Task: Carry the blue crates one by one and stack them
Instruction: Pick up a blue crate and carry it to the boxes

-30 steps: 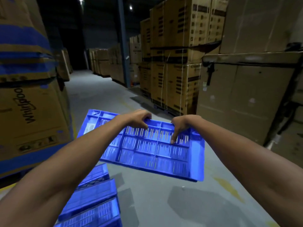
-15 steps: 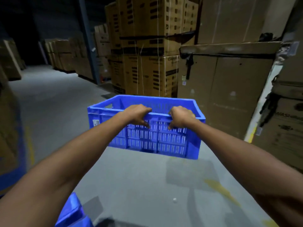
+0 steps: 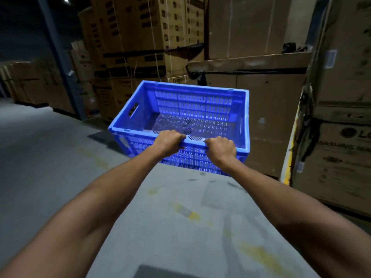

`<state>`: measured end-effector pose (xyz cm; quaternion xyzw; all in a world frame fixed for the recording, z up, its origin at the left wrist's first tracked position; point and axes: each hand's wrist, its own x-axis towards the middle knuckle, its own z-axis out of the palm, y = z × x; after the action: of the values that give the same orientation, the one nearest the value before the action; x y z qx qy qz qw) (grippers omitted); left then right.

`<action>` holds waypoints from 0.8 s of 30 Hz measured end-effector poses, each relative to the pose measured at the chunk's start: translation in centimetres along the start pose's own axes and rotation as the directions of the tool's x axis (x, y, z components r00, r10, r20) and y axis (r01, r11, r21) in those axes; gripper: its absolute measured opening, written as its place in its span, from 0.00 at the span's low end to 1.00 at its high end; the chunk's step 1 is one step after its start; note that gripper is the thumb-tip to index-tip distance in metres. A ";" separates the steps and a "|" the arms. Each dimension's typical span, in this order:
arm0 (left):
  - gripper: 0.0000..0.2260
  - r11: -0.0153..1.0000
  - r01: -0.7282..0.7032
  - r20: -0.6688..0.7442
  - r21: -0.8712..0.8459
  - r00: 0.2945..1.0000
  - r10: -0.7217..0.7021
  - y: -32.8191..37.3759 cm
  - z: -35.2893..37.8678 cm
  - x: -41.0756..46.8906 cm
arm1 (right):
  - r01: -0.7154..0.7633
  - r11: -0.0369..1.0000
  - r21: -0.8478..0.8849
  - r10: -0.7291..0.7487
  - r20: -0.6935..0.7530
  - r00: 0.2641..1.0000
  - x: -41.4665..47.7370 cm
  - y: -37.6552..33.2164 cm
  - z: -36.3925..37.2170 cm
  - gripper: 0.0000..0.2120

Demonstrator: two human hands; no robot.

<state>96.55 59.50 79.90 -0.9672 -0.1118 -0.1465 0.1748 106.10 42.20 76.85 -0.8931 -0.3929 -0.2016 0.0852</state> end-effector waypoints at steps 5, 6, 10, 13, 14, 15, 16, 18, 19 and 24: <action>0.11 0.999 -0.028 0.068 -0.035 0.997 0.030 -0.3 3.6 13.1 | -0.012 0.999 0.032 0.010 0.046 0.999 10.3 7.1 3.6 0.07; 0.11 0.998 -0.031 0.082 -0.047 0.996 0.035 -0.4 4.3 15.5 | -0.013 0.999 0.034 0.011 0.063 0.998 12.1 8.5 4.1 0.07; 0.15 0.995 -0.066 0.193 -0.079 0.978 0.080 -0.2 7.5 23.4 | -0.045 0.997 0.059 0.037 0.128 0.991 17.8 12.8 7.1 0.04; 0.17 0.987 -0.103 0.236 -0.126 0.963 0.130 -0.4 10.1 28.1 | -0.056 0.996 0.066 0.044 0.168 0.985 21.0 14.9 9.7 0.06; 0.17 0.984 -0.115 0.247 -0.140 0.958 0.147 -0.6 11.1 29.7 | -0.064 0.995 0.076 0.050 0.176 0.983 22.2 15.6 10.5 0.07; 0.17 0.980 -0.125 0.256 -0.152 0.953 0.161 -0.8 12.0 31.3 | -0.073 0.994 0.083 0.057 0.185 0.981 23.5 16.3 11.5 0.08; 0.17 0.977 -0.135 0.262 -0.165 0.949 0.175 -1.0 13.1 33.0 | -0.085 0.993 0.086 0.067 0.197 0.978 25.0 16.9 12.5 0.09; 0.17 0.968 -0.151 0.263 -0.199 0.944 0.201 -1.8 15.3 36.4 | -0.096 0.992 0.080 0.076 0.225 0.971 28.0 18.1 14.4 0.13; 0.17 0.964 -0.157 0.262 -0.217 0.941 0.212 -2.2 16.4 38.1 | -0.100 0.992 0.072 0.080 0.241 0.967 29.6 18.6 15.3 0.14; 0.18 0.929 -0.199 0.276 -0.313 0.917 0.289 -5.3 22.6 47.4 | -0.136 0.990 0.037 0.120 0.296 0.948 38.4 20.7 20.0 0.16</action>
<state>144.83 80.52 76.52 -0.9992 0.0059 0.0199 0.0337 150.63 60.03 75.35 -0.9339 -0.3480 -0.0500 0.0645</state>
